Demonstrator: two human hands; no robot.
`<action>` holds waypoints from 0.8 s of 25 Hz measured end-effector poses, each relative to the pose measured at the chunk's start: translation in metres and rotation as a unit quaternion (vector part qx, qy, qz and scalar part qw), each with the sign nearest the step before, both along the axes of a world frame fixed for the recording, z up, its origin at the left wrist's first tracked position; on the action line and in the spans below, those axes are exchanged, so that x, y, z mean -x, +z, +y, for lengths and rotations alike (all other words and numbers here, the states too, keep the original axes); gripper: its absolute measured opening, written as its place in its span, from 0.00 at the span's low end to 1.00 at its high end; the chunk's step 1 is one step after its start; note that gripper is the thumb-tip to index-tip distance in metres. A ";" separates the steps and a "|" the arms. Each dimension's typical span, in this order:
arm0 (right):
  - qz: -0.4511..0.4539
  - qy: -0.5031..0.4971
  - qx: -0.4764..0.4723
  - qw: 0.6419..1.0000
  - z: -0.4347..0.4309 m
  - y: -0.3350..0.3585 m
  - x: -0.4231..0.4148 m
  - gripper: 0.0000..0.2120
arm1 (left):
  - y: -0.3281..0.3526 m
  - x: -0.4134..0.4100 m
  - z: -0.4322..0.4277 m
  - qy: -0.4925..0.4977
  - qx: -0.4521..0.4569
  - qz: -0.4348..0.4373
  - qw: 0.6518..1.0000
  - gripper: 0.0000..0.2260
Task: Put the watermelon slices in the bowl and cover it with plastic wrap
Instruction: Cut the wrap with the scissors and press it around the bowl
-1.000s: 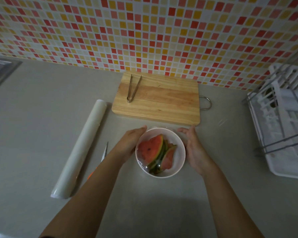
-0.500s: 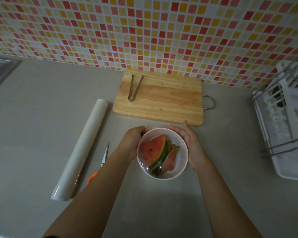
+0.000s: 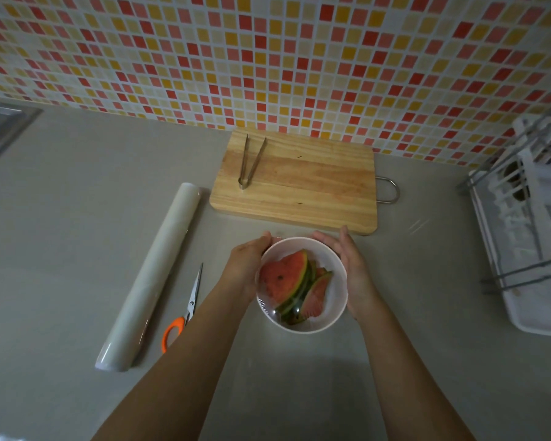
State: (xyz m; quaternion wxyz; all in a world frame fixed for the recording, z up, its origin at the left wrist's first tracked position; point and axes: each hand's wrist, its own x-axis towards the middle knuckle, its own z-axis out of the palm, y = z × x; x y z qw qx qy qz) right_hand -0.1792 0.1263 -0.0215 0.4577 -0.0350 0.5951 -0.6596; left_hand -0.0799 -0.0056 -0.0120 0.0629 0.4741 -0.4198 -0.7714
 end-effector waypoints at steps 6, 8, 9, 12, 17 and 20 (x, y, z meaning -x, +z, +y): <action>0.032 -0.039 -0.015 0.999 -0.003 -0.003 -0.007 0.29 | 0.002 0.003 -0.001 0.039 0.015 -0.025 0.999 0.23; 0.029 -0.026 -0.009 0.999 -0.001 -0.001 -0.006 0.30 | 0.000 -0.002 -0.006 0.062 -0.078 0.013 0.995 0.29; 0.027 -0.019 -0.003 0.999 0.000 0.000 -0.006 0.30 | -0.001 -0.008 -0.007 0.053 -0.108 0.030 0.992 0.31; 0.021 -0.004 0.009 1.000 0.003 -0.001 -0.004 0.27 | -0.004 -0.022 -0.004 -0.033 -0.028 0.028 0.999 0.29; -0.006 0.007 0.047 0.999 0.003 0.005 -0.006 0.25 | -0.002 -0.018 0.003 0.039 0.016 0.058 0.997 0.18; 0.015 -0.035 0.049 0.998 0.000 0.005 -0.010 0.23 | -0.001 -0.011 0.006 0.047 0.055 0.036 0.997 0.18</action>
